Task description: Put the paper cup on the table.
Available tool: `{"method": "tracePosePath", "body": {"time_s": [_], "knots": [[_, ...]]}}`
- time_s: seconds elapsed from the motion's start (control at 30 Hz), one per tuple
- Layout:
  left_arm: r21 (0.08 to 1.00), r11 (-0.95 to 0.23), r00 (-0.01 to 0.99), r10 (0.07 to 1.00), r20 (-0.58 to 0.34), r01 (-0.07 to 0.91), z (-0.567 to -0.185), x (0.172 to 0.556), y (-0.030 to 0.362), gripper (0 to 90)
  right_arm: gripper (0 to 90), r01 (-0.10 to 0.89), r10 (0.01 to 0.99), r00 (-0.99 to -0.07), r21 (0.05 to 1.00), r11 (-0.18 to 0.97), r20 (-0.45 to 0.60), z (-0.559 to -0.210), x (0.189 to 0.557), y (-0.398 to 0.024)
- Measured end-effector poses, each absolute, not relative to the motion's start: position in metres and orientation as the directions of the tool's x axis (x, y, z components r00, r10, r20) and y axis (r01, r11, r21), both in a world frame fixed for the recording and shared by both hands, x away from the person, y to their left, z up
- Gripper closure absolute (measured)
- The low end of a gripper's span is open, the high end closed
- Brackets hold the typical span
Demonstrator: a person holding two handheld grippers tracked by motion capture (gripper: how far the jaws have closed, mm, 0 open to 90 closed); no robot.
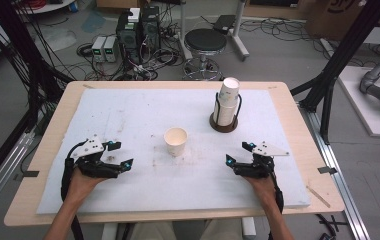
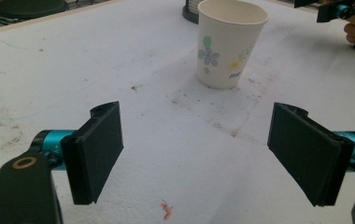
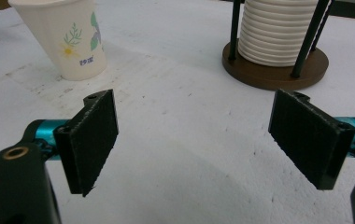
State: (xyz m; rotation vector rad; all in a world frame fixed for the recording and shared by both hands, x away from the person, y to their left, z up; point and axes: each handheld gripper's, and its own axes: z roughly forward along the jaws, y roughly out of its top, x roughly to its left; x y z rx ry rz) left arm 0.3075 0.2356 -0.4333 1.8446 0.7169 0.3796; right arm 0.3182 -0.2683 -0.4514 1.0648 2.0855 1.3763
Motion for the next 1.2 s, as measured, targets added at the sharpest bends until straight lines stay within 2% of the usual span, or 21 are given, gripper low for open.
{"method": "tracePosePath", "body": {"time_s": [0.27, 0.57, 1.2], "knots": [[0.942, -0.209, 0.746, 0.663, -0.062, 0.264, -0.437, 0.301, 0.242, 18.0, 16.1, 0.372, 0.781, -0.621, 0.903, 0.215, 0.07, -0.451, 0.32, -0.269], [0.958, -0.129, 0.708, 0.7, -0.096, 0.257, -0.448, 0.297, 0.258, 18.0, 16.1, 0.364, 0.778, -0.625, 0.905, 0.218, 0.065, -0.451, 0.319, -0.269], [0.962, -0.117, 0.696, 0.712, -0.091, 0.246, -0.456, 0.294, 0.262, 18.3, 16.1, 0.355, 0.783, -0.619, 0.909, 0.218, 0.054, -0.451, 0.317, -0.269]]}}
